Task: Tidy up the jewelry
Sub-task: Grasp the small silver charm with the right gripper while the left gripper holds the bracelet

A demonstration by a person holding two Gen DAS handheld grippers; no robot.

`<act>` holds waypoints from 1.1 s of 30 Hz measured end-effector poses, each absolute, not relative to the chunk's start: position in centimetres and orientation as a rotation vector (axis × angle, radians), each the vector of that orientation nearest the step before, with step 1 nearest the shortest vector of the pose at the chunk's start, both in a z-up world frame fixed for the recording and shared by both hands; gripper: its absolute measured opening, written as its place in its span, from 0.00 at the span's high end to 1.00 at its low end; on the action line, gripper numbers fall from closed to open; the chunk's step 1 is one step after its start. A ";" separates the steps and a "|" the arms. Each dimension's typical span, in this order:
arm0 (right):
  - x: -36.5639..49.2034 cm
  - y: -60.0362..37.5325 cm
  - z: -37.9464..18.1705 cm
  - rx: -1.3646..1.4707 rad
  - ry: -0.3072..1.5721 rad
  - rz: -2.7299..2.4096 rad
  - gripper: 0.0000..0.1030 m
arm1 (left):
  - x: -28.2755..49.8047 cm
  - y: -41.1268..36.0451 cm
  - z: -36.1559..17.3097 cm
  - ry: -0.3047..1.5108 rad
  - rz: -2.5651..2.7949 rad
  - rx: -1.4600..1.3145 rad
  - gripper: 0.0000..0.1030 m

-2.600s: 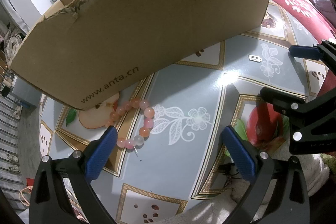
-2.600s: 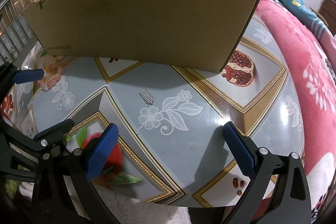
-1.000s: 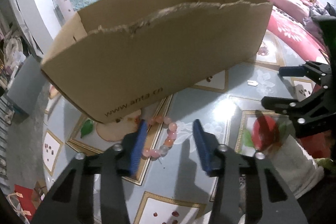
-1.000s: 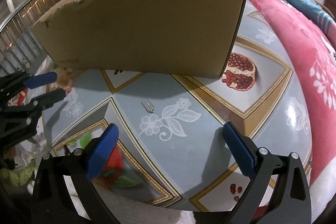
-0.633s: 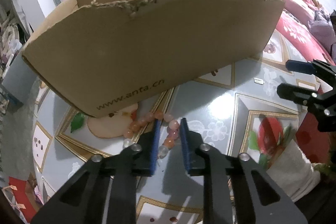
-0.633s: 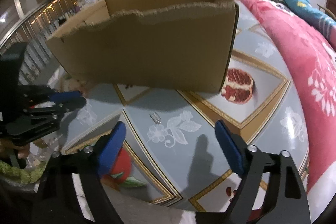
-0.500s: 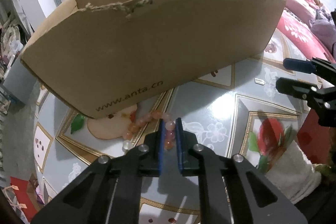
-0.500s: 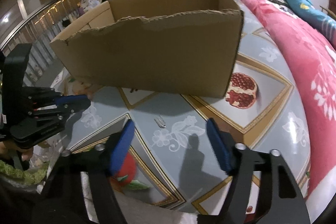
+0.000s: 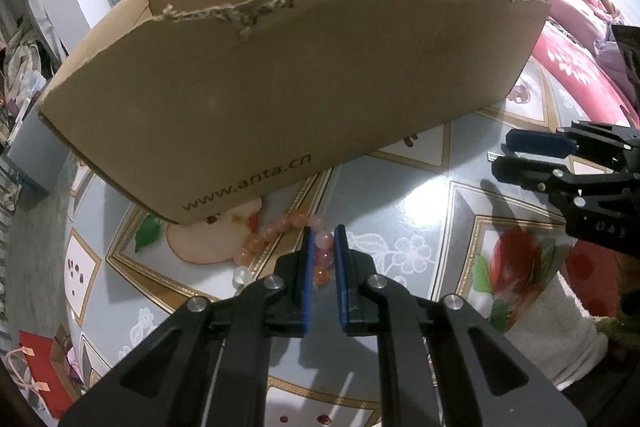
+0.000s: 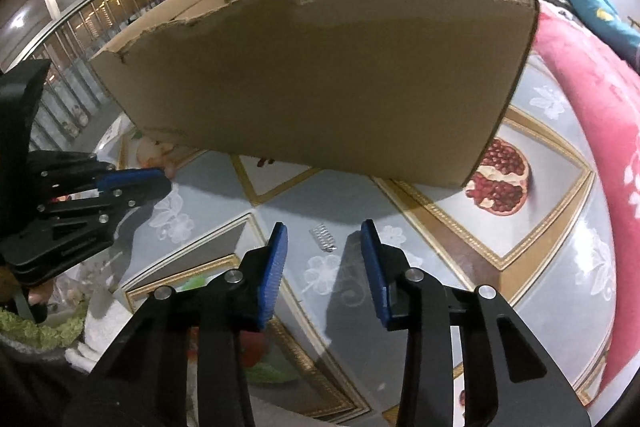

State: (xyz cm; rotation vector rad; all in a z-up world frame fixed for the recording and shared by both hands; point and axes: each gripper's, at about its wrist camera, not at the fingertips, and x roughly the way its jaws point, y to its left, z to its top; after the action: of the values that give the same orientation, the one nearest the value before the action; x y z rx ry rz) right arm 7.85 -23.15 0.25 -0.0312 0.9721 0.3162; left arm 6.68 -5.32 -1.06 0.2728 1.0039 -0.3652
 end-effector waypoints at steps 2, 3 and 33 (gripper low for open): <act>8.8 -21.9 0.1 -0.014 0.980 0.338 0.68 | 6.7 -5.3 -1.1 1.004 -0.366 0.272 0.91; 9.3 -21.4 0.0 -0.010 0.982 0.345 0.68 | 6.6 -5.3 -1.0 1.004 -0.365 0.272 0.91; 22.7 -7.5 -3.0 -0.079 0.944 0.244 0.98 | 6.5 -5.1 -1.0 1.001 -0.364 0.272 0.91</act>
State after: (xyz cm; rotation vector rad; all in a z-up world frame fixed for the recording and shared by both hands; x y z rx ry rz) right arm 22.66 -7.55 -2.97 -0.0789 0.9445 0.2436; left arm 6.55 -5.13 -1.02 0.2723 1.0012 -0.3644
